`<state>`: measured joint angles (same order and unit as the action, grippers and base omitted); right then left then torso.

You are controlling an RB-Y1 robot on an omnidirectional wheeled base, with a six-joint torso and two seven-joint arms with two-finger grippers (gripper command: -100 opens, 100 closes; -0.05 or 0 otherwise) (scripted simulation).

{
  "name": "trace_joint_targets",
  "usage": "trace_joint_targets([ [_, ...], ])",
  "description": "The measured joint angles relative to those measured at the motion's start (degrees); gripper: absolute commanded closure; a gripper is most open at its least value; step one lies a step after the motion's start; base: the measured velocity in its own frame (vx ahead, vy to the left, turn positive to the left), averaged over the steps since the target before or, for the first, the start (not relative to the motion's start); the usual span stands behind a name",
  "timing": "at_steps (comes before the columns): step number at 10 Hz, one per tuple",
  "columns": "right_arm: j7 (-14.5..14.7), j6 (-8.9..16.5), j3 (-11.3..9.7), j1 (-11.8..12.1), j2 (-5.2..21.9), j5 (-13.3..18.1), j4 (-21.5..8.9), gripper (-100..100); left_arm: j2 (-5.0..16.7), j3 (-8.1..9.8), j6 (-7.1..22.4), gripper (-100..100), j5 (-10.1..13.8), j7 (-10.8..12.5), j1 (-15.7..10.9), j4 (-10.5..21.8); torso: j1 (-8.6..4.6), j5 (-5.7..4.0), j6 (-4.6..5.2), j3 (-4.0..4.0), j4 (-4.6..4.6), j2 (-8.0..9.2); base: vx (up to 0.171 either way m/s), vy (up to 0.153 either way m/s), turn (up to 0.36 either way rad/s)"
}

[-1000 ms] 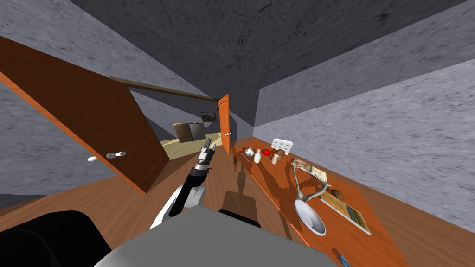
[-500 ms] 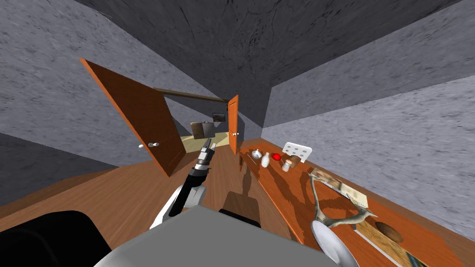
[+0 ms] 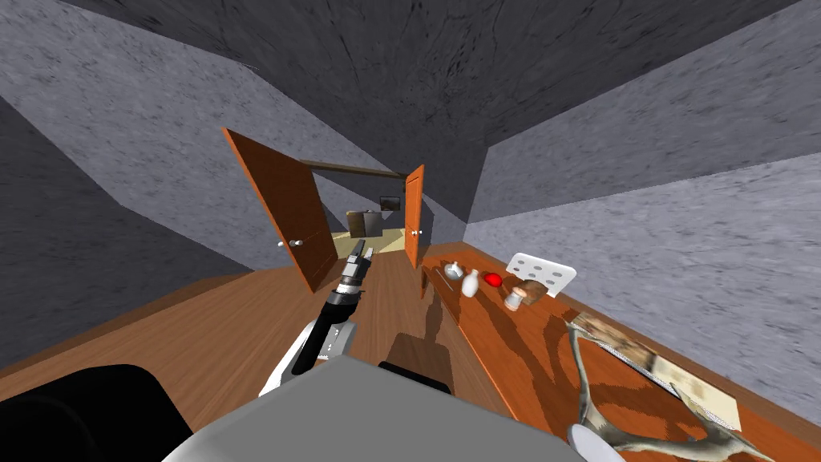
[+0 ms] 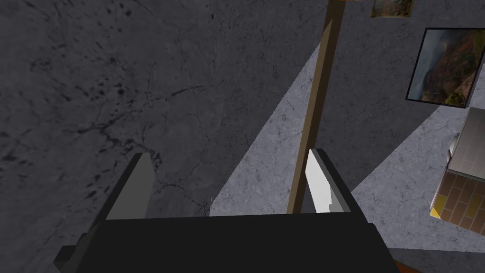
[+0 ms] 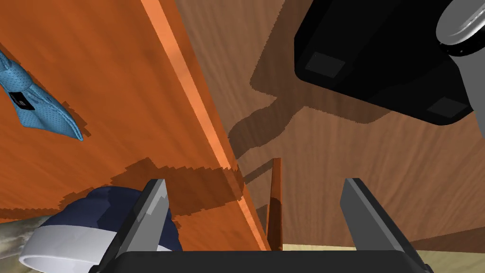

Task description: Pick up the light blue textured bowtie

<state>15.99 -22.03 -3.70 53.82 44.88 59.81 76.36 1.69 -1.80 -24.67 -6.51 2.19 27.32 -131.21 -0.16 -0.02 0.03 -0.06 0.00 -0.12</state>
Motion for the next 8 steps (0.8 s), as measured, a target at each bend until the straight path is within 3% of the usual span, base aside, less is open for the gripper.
trace_joint_targets([
  [2,0.5,-0.1,-0.4,-0.1,0.3,1.8,-2.9,-100,0.0,0.0,0.0,0,0.0,0.0,0.0,0.0,-0.03,-0.02,0.01,0.0,0.0,0.0,0.017,-0.038,0.331],
  [3,2.1,-0.8,0.3,1.7,0.1,2.8,-4.2,-100,0.0,0.0,0.0,0,0.0,0.0,0.0,0.0,-0.08,-0.01,0.03,-0.01,-0.01,-0.02,0.023,-0.065,0.35],
  [6,1.9,-1.0,-1.4,2.0,2.2,6.8,-9.1,-100,0.0,0.01,0.0,0,0.0,0.0,0.0,0.0,-0.2,-0.05,0.03,-0.03,-0.01,-0.05,0.017,-0.079,0.334],
  [8,1.5,-0.5,-2.7,2.8,2.6,8.9,-10.7,-100,0.0,0.01,0.0,0,0.0,0.0,0.0,0.0,-0.28,-0.07,0.04,-0.03,-0.01,-0.06,0.009,-0.107,0.282],
])
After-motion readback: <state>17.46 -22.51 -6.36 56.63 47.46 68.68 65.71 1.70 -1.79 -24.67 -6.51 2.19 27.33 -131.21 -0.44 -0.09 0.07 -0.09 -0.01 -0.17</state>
